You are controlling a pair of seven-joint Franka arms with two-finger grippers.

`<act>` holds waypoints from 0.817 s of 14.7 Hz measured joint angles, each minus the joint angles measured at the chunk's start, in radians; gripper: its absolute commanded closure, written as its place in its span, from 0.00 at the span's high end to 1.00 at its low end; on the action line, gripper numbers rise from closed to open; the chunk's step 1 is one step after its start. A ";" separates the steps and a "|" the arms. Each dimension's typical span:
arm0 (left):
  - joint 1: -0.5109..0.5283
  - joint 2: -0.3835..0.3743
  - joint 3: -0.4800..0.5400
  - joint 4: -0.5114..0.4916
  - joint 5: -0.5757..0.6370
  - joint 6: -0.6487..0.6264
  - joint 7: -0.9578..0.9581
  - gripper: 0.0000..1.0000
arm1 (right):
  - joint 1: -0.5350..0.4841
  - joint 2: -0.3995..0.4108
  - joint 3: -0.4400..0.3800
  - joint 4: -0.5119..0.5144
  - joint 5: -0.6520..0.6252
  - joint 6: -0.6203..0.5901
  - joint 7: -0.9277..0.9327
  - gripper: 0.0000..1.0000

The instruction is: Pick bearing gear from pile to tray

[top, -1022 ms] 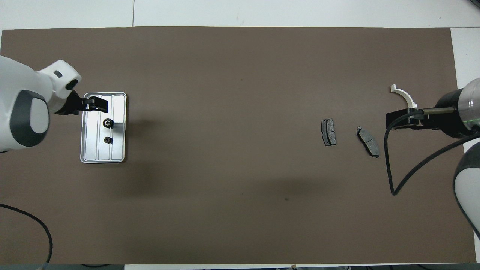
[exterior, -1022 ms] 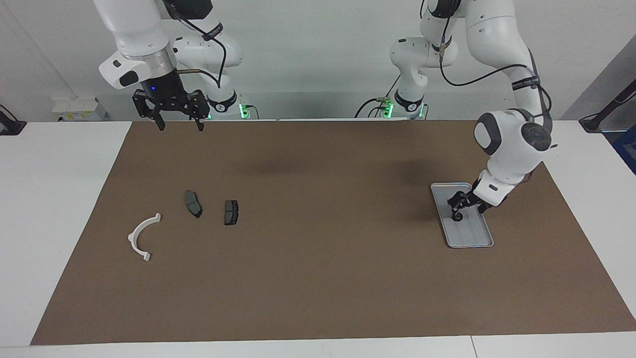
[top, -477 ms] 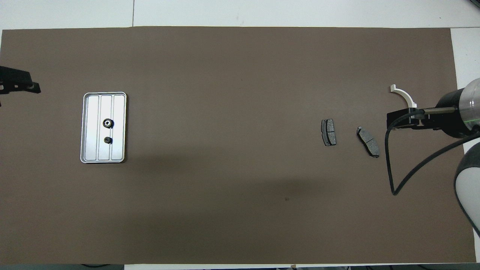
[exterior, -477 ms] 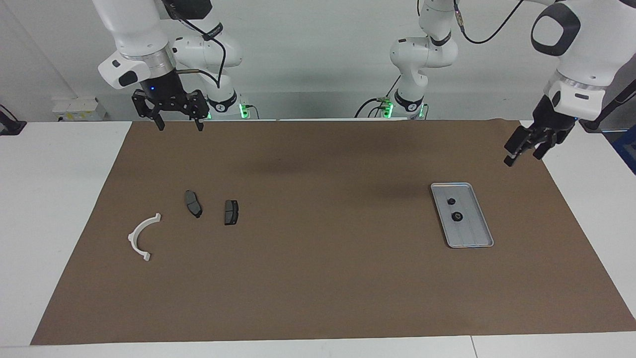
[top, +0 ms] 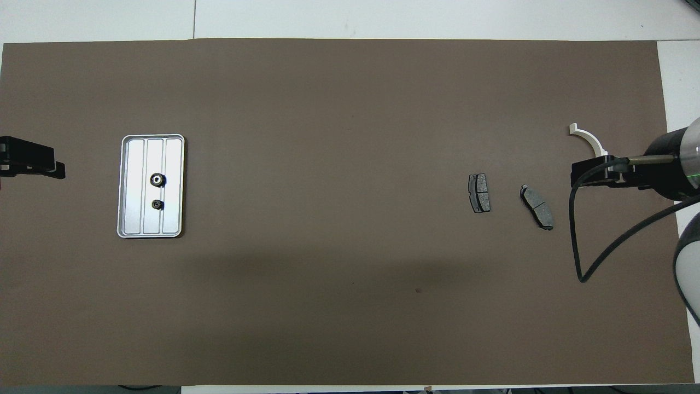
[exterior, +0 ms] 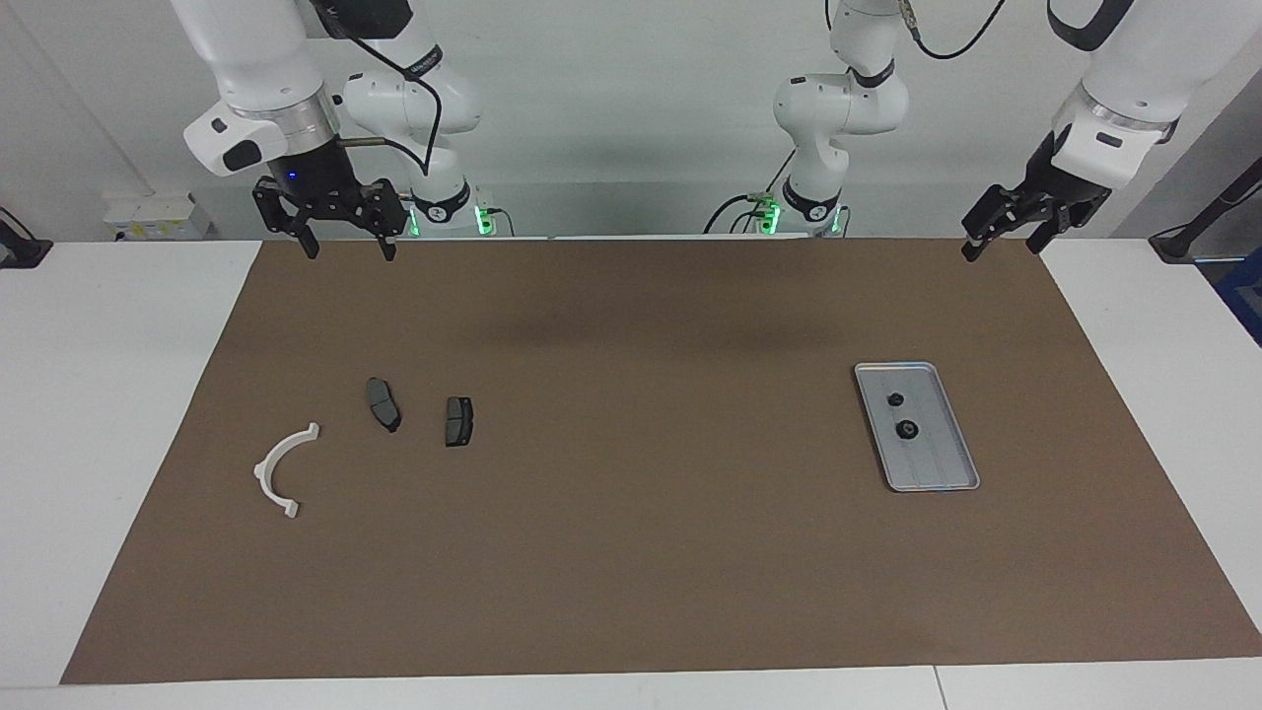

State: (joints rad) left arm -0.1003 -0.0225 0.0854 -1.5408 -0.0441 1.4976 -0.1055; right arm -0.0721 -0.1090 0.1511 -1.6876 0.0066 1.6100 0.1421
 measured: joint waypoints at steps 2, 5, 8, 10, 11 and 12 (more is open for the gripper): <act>0.000 0.002 -0.007 0.000 0.011 -0.001 0.002 1.00 | 0.000 -0.001 0.000 0.000 0.000 0.000 0.000 1.00; 0.000 0.010 -0.007 0.001 0.022 -0.003 0.008 1.00 | 0.000 -0.001 0.000 0.000 0.000 0.000 0.000 1.00; 0.000 0.023 -0.007 0.001 0.022 -0.010 0.023 1.00 | 0.000 -0.001 0.000 0.000 0.000 0.000 0.000 1.00; 0.000 0.025 -0.007 0.002 0.022 -0.024 0.048 1.00 | 0.000 -0.002 0.000 0.000 0.000 0.000 0.000 1.00; 0.000 0.025 -0.007 0.004 0.022 -0.028 0.066 1.00 | 0.000 -0.002 0.000 0.000 0.000 0.000 0.000 1.00; 0.000 0.025 -0.007 0.005 0.022 -0.032 0.076 1.00 | 0.000 -0.002 0.000 0.000 0.000 0.000 0.000 1.00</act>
State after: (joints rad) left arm -0.1006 0.0028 0.0783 -1.5354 -0.0219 1.4655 -0.0298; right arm -0.0720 -0.1114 0.1511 -1.6875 0.0066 1.6100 0.1421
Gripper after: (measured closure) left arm 0.000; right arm 0.000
